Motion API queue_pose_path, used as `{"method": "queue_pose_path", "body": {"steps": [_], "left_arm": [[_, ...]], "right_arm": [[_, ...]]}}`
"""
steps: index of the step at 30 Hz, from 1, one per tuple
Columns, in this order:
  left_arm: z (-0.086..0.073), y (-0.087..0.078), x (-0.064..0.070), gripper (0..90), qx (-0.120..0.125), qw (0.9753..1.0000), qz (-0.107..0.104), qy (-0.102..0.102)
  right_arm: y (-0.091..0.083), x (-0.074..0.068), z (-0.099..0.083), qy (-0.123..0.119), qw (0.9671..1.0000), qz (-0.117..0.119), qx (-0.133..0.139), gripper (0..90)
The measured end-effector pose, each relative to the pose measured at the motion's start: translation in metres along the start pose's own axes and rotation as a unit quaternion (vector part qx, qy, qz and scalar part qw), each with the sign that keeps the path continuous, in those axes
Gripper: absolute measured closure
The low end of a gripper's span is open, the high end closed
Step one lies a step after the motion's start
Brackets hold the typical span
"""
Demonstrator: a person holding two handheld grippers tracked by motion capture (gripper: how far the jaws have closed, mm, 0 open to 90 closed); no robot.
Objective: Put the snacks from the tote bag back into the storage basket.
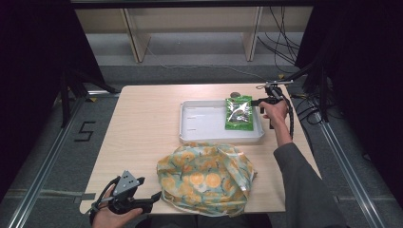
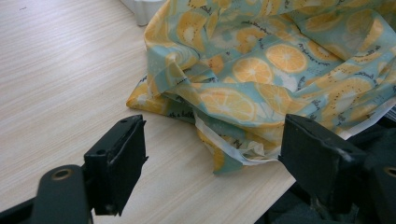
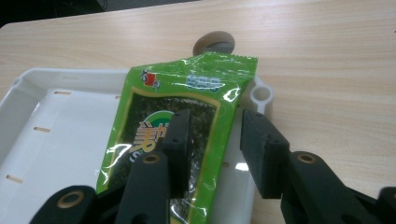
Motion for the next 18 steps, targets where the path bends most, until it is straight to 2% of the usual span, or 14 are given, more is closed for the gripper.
{"method": "queue_pose_path", "body": {"steps": [1, 2, 3, 4, 5, 6, 7, 8, 9, 12, 13, 14, 16, 18], "left_arm": [[0.000, -0.001, -0.001, 21.8, -0.004, 1.0000, -0.001, 0.004], [0.000, -0.001, -0.001, 21.7, -0.004, 1.0000, -0.001, 0.004], [0.000, 0.000, 0.000, 21.8, 0.000, 1.0000, 0.001, 0.000], [0.000, 0.000, 0.000, 21.8, -0.001, 1.0000, 0.001, 0.000], [0.000, 0.000, 0.000, 21.8, -0.002, 1.0000, 0.001, 0.000], [0.000, 0.000, -0.001, 21.7, -0.003, 1.0000, 0.001, 0.002], [0.000, 0.000, -0.001, 21.8, 0.000, 1.0000, 0.002, 0.000], [0.000, 0.000, -0.001, 21.8, 0.000, 1.0000, 0.004, -0.001], [0.000, -0.001, -0.001, 21.8, -0.002, 1.0000, 0.003, 0.001], [0.000, 0.000, -0.001, 21.7, 0.001, 1.0000, 0.006, -0.002], [0.000, -0.001, -0.002, 21.8, -0.002, 1.0000, 0.005, 0.003], [0.000, -0.001, -0.002, 21.8, 0.000, 1.0000, 0.006, 0.001], [0.001, -0.001, -0.003, 21.7, 0.001, 1.0000, 0.007, 0.001], [0.001, 0.000, -0.002, 21.8, 0.005, 1.0000, 0.006, 0.000]], "right_arm": [[-0.004, -0.002, 0.003, 0.000, 1.0000, 0.002, 0.001, 62.1], [-0.006, -0.007, 0.002, 0.025, 0.9996, 0.010, 0.001, 61.4], [-0.007, -0.006, 0.003, 0.005, 0.9999, 0.011, 0.005, 60.6], [-0.011, -0.011, 0.002, 0.031, 0.9994, 0.016, -0.003, 60.3], [-0.013, -0.009, 0.003, 0.005, 0.9999, 0.011, -0.002, 60.0], [-0.016, -0.010, 0.004, -0.003, 0.9997, 0.026, -0.002, 59.7], [-0.016, -0.013, 0.004, 0.002, 0.9997, 0.024, 0.007, 59.5], [-0.019, -0.013, 0.003, -0.009, 0.9998, 0.018, 0.001, 59.4], [-0.022, -0.017, 0.003, 0.003, 0.9998, 0.021, -0.006, 59.3], [-0.026, -0.018, 0.004, -0.037, 0.9988, 0.031, 0.006, 57.6], [-0.030, -0.024, 0.001, -0.015, 0.9994, 0.032, -0.004, 57.1], [-0.032, -0.028, -0.001, -0.012, 0.9993, 0.034, -0.007, 56.5], [-0.034, -0.030, 0.000, -0.048, 0.9979, 0.044, 0.007, 56.5], [-0.039, -0.035, -0.002, -0.056, 0.9972, 0.050, 0.006, 56.1]]}}
Point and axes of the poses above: each handheld gripper's, and its own axes: y roughly forward along the jaws, z roughly out of its top, x roughly to its right, the point moved 8 cm from there along y, roughly forward along the jaws, and after that the axes turned 8 degrees about x, right-handed, at the moved point
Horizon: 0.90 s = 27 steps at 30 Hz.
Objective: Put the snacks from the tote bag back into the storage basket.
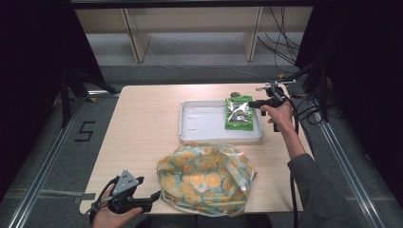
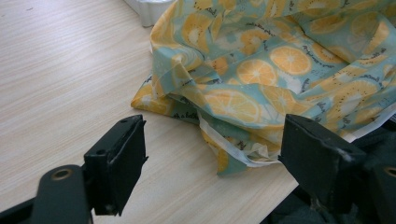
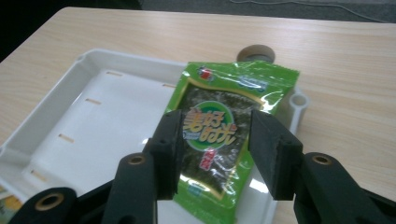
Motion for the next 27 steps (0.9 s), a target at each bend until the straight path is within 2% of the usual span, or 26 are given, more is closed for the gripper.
{"method": "queue_pose_path", "body": {"steps": [2, 6, 8, 9, 11, 13, 14, 15, 16, 17, 18, 19, 20, 21, 22, 24, 25, 27], "left_arm": [[0.000, 0.000, 0.000, 21.7, -0.001, 1.0000, -0.001, 0.000], [0.000, 0.001, 0.000, 21.8, 0.002, 1.0000, 0.001, 0.001], [-0.001, -0.001, 0.000, 21.7, -0.007, 1.0000, 0.002, -0.002], [-0.001, -0.001, 0.000, 21.7, -0.007, 1.0000, 0.002, -0.002], [-0.001, 0.000, -0.001, 21.8, -0.007, 1.0000, 0.000, 0.000], [-0.001, 0.000, 0.000, 21.8, -0.008, 1.0000, -0.001, -0.001], [-0.001, 0.000, 0.000, 21.7, -0.008, 1.0000, 0.000, -0.001], [-0.001, 0.000, 0.000, 21.8, -0.008, 1.0000, 0.000, -0.001], [-0.001, 0.000, 0.000, 21.8, -0.008, 1.0000, 0.000, -0.001], [-0.001, 0.000, 0.000, 21.8, -0.008, 1.0000, 0.000, -0.001], [-0.001, 0.000, 0.000, 21.8, -0.008, 1.0000, 0.002, -0.001], [-0.001, 0.000, 0.000, 21.7, -0.007, 1.0000, 0.001, -0.001], [-0.001, 0.000, -0.001, 21.7, -0.007, 1.0000, -0.001, 0.000], [-0.001, 0.000, -0.001, 21.7, -0.007, 1.0000, 0.000, 0.000], [-0.001, 0.000, -0.001, 21.8, -0.006, 1.0000, -0.001, -0.002], [-0.001, 0.000, 0.000, 21.7, -0.008, 1.0000, -0.001, -0.001], [-0.001, 0.000, 0.000, 21.7, -0.007, 1.0000, -0.001, -0.001], [-0.001, 0.000, -0.001, 21.7, -0.006, 1.0000, 0.001, 0.000]], "right_arm": [[-0.002, -0.004, -0.002, -0.016, 0.9998, 0.008, 0.000, 55.2], [-0.004, -0.014, -0.005, -0.010, 0.9997, 0.020, 0.004, 54.6], [-0.009, -0.020, -0.007, -0.024, 0.9994, 0.025, -0.005, 54.6], [-0.009, -0.018, -0.007, -0.046, 0.9985, 0.029, -0.004, 54.6], [-0.009, -0.020, -0.007, -0.046, 0.9985, 0.030, 0.005, 54.6], [-0.012, -0.025, -0.011, -0.043, 0.9986, 0.028, -0.002, 54.5], [-0.013, -0.028, -0.013, -0.049, 0.9981, 0.037, -0.001, 54.2], [-0.014, -0.031, -0.016, -0.039, 0.9984, 0.039, -0.008, 53.2], [-0.015, -0.031, -0.017, -0.050, 0.9980, 0.038, -0.011, 52.9], [-0.016, -0.033, -0.016, -0.049, 0.9981, 0.037, -0.006, 52.8], [-0.020, -0.037, -0.018, -0.036, 0.9982, 0.044, -0.019, 52.4], [-0.019, -0.036, -0.016, -0.061, 0.9970, 0.046, -0.005, 51.9], [-0.021, -0.042, -0.017, -0.046, 0.9970, 0.062, -0.011, 51.3], [-0.021, -0.042, -0.017, -0.046, 0.9970, 0.062, -0.011, 51.3], [-0.022, -0.040, -0.016, -0.067, 0.9965, 0.049, -0.006, 50.8], [-0.026, -0.044, -0.016, -0.069, 0.9964, 0.048, -0.004, 50.2], [-0.026, -0.048, -0.017, -0.066, 0.9963, 0.055, -0.002, 50.1], [-0.030, -0.050, -0.018, -0.085, 0.9947, 0.057, 0.002, 48.9]]}}
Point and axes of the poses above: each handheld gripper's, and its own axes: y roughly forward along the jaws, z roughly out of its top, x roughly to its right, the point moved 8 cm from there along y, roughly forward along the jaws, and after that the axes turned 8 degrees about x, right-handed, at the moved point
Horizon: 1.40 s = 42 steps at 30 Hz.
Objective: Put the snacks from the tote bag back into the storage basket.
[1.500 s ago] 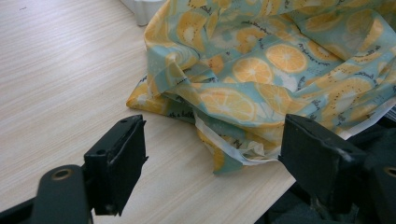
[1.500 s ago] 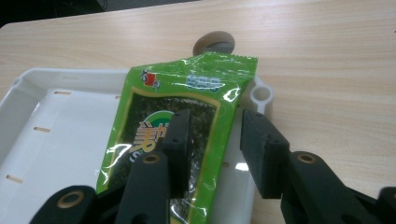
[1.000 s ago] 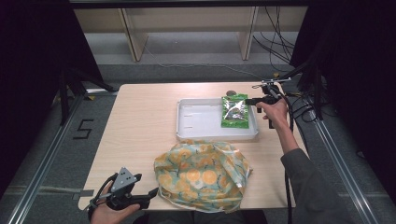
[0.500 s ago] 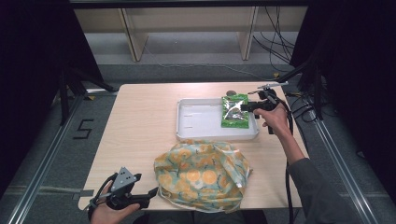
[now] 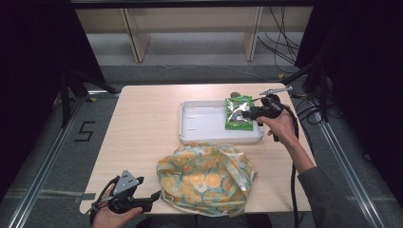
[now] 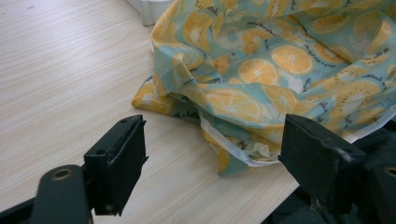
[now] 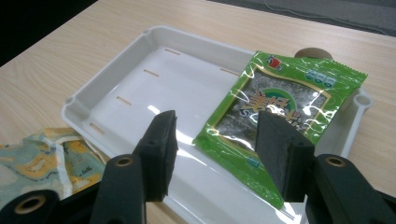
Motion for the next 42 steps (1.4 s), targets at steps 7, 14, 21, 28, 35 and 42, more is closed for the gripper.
{"method": "queue_pose_path", "body": {"steps": [7, 14, 21, 28, 35, 42], "left_arm": [[0.001, 0.000, 0.000, 21.7, 0.004, 1.0000, 0.002, -0.005], [0.001, -0.001, -0.001, 21.2, 0.001, 1.0000, 0.004, -0.005], [0.000, -0.001, -0.001, 21.0, 0.002, 1.0000, 0.005, -0.007], [0.001, -0.001, -0.002, 20.7, 0.001, 1.0000, 0.006, -0.005], [0.001, -0.001, -0.002, 20.7, -0.001, 1.0000, 0.004, -0.003], [0.001, -0.002, -0.002, 20.7, 0.003, 1.0000, 0.007, -0.003]], "right_arm": [[-0.009, -0.013, -0.005, -0.005, 1.0000, 0.008, -0.002, 45.9], [-0.015, -0.025, -0.015, -0.016, 0.9997, 0.018, -0.003, 44.5], [-0.025, -0.032, -0.029, -0.021, 0.9996, 0.018, -0.006, 43.0], [-0.035, -0.038, -0.047, -0.034, 0.9990, 0.027, -0.013, 41.5], [-0.039, -0.043, -0.064, -0.042, 0.9983, 0.033, -0.025, 41.4], [-0.045, -0.045, -0.075, -0.039, 0.9983, 0.034, -0.027, 41.1]]}}
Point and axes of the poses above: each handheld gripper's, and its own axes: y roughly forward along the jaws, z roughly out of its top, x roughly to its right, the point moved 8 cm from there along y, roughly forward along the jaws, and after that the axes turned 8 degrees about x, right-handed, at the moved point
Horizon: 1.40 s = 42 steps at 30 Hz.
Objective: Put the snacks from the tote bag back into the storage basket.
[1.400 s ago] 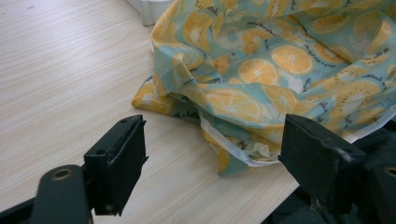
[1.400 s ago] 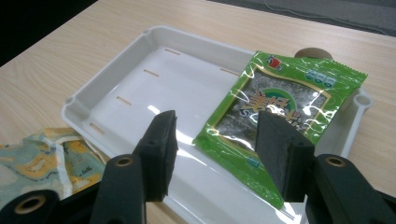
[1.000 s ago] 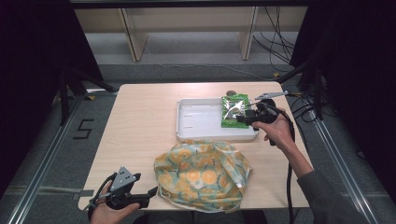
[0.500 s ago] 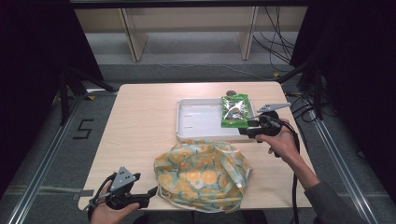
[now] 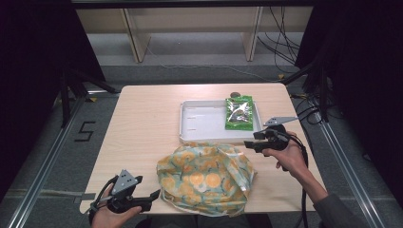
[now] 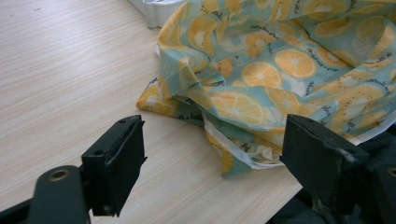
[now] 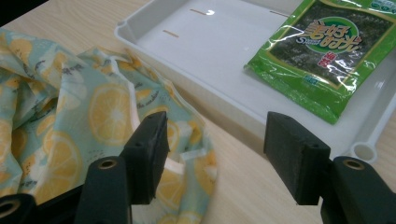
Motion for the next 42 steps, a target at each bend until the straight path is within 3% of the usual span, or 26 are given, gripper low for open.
{"method": "queue_pose_path", "body": {"steps": [3, 12, 15, 18, 19, 22, 24, 26, 31, 32, 33, 36, 38, 39, 40, 41, 42], "left_arm": [[0.000, 0.000, 0.000, 20.7, 0.000, 1.0000, 0.001, 0.000], [0.000, 0.000, 0.000, 20.7, 0.001, 1.0000, 0.002, -0.001], [0.001, 0.000, 0.000, 20.6, 0.001, 1.0000, 0.003, -0.001], [0.001, 0.000, 0.000, 20.5, 0.001, 1.0000, 0.003, -0.002], [0.000, 0.000, 0.000, 20.5, 0.001, 1.0000, -0.001, 0.000], [0.000, 0.000, 0.000, 20.5, 0.000, 1.0000, -0.001, 0.000], [0.000, 0.000, 0.000, 20.5, 0.000, 1.0000, 0.004, -0.001], [0.000, 0.000, 0.000, 20.5, 0.000, 1.0000, -0.001, 0.000], [0.000, -0.001, 0.000, 20.5, -0.001, 1.0000, 0.004, 0.000], [0.000, -0.001, 0.000, 20.5, -0.001, 1.0000, 0.004, 0.000], [0.000, 0.000, -0.001, 20.5, -0.002, 1.0000, 0.003, 0.002], [0.000, 0.000, 0.000, 20.5, 0.001, 1.0000, 0.004, -0.001], [0.000, 0.000, 0.000, 20.5, 0.000, 1.0000, 0.004, 0.000], [0.000, -0.001, -0.001, 20.5, -0.002, 1.0000, 0.002, 0.002], [0.000, -0.001, -0.001, 20.5, -0.002, 1.0000, 0.002, 0.002], [0.000, -0.001, -0.001, 20.5, -0.002, 1.0000, 0.002, 0.003], [0.000, 0.000, 0.000, 20.5, 0.002, 1.0000, 0.004, -0.002]], "right_arm": [[-0.002, -0.005, -0.005, 0.014, 0.9999, 0.001, 0.005, 41.0], [-0.014, -0.005, -0.014, 0.009, 0.9999, 0.003, 0.006, 39.7], [-0.019, -0.010, -0.020, 0.026, 0.9995, 0.019, 0.001, 38.1], [-0.021, -0.010, -0.022, 0.027, 0.9995, 0.013, 0.005, 37.2], [-0.022, -0.008, -0.023, 0.016, 0.9997, 0.008, 0.014, 36.3], [-0.029, -0.012, -0.027, 0.024, 0.9996, 0.015, 0.002, 35.6], [-0.029, -0.014, -0.028, 0.031, 0.9992, 0.022, 0.008, 35.6], [-0.034, -0.013, -0.032, 0.023, 0.9995, 0.017, 0.010, 35.2], [-0.042, -0.019, -0.044, 0.039, 0.9991, 0.019, 0.001, 34.4], [-0.042, -0.019, -0.044, 0.039, 0.9991, 0.019, 0.001, 34.4], [-0.043, -0.017, -0.046, 0.021, 0.9995, 0.023, 0.007, 34.4], [-0.047, -0.018, -0.049, 0.021, 0.9996, 0.018, 0.003, 34.4], [-0.048, -0.023, -0.051, 0.038, 0.9989, 0.027, 0.000, 34.5], [-0.048, -0.020, -0.051, 0.019, 0.9995, 0.023, 0.007, 34.5], [-0.049, -0.023, -0.052, 0.034, 0.9991, 0.025, 0.006, 34.5], [-0.051, -0.020, -0.052, 0.018, 0.9996, 0.021, 0.006, 34.5], [-0.051, -0.025, -0.054, 0.040, 0.9987, 0.030, 0.003, 34.5]]}}
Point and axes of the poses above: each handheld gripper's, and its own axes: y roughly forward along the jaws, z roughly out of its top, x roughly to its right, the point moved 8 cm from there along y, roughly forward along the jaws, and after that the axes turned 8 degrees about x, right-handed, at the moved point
